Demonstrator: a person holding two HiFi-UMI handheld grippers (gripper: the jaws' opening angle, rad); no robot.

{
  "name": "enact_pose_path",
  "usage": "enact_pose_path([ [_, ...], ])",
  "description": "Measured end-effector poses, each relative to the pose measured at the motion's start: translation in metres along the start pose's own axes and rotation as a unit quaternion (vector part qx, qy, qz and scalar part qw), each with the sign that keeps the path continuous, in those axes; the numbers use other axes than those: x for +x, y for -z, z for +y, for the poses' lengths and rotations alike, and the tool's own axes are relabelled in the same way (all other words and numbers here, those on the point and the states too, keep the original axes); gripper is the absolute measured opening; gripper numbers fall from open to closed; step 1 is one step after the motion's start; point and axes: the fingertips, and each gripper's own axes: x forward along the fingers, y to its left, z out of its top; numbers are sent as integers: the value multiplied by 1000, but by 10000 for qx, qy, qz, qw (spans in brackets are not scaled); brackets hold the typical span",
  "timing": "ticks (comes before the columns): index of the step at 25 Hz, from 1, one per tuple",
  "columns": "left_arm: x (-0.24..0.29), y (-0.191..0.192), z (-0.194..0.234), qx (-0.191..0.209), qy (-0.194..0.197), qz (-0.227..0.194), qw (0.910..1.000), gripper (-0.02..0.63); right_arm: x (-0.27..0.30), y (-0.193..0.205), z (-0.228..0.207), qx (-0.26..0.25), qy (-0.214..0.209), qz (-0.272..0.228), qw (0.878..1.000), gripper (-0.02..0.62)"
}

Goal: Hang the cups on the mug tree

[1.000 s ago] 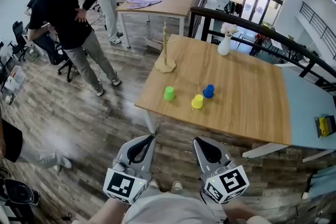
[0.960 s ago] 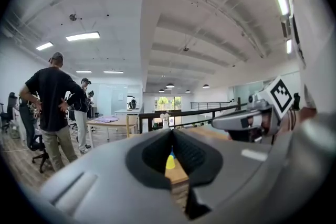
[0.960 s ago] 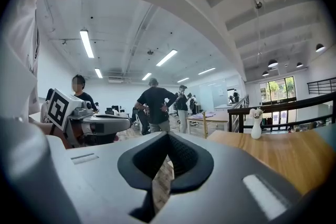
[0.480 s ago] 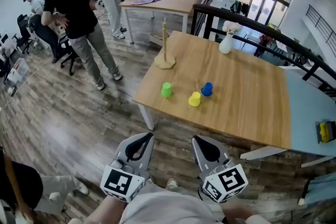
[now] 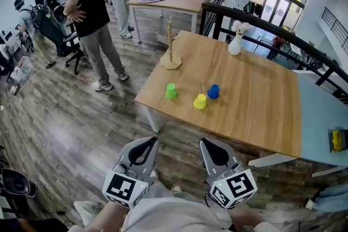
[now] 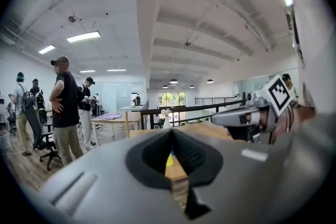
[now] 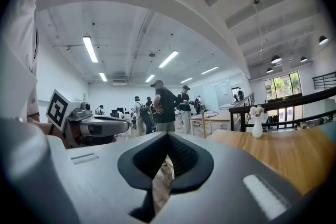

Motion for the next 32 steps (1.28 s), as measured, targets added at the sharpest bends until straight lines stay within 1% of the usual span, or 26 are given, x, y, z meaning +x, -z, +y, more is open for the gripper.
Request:
enact_pose_path([
  [6, 3, -2, 10, 53, -115, -43, 9999, 2, 9, 0, -2, -11, -71, 15, 10000, 0],
  [13, 13, 4, 32, -26, -151, -80, 9999, 2, 34, 2, -2, -69, -87, 122, 9999, 0],
  [16, 19, 7, 46, -74, -134, -21, 9999, 2, 49, 4, -5, -77, -64, 167, 9998, 0],
  [24, 53, 8, 105, -394, -52, -231, 9989, 2, 115, 3, -14, -103, -46, 324, 9994, 0],
  [32, 105, 4, 177, -258, 123, -198, 9994, 2, 196, -12, -31, -121, 115, 392, 9991, 0],
])
